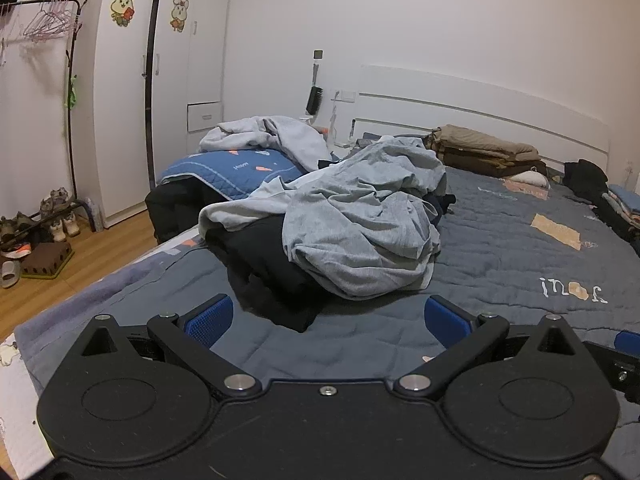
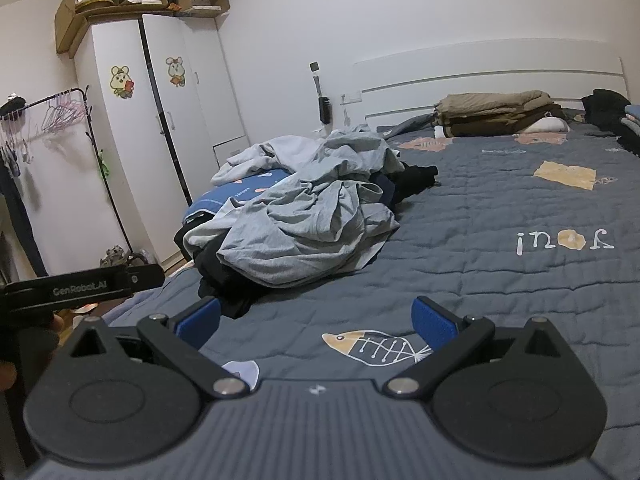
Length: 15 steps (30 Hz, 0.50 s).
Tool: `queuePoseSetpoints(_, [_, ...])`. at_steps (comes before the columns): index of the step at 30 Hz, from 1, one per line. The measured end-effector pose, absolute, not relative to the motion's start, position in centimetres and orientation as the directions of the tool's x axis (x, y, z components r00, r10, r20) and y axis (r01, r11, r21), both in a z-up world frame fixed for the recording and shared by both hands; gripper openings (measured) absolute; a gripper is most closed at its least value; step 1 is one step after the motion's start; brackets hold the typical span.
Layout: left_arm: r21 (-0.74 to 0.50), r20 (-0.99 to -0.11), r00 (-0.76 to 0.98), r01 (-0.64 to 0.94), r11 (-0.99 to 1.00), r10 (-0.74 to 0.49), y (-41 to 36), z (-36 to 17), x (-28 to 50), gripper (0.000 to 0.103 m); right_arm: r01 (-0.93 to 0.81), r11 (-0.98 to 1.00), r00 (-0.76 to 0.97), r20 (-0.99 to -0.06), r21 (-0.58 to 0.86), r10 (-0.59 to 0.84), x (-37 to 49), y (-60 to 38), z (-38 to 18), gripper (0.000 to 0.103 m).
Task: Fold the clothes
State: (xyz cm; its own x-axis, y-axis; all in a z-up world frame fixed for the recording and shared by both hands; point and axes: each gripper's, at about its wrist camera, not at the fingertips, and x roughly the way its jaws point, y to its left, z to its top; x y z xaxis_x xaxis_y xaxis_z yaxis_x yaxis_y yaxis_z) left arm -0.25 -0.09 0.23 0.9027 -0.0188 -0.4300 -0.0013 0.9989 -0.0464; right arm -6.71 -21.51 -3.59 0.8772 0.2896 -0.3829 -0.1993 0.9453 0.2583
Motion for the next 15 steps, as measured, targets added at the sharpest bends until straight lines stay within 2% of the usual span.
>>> queuePoseSetpoints(15, [-0.033,-0.429,0.903,-0.003,0.999,-0.011,-0.1,0.28,-0.33,0.103,-0.201,0.943,0.871,-0.392,0.264,0.295,-6.64,-21.31,-3.14,0.102])
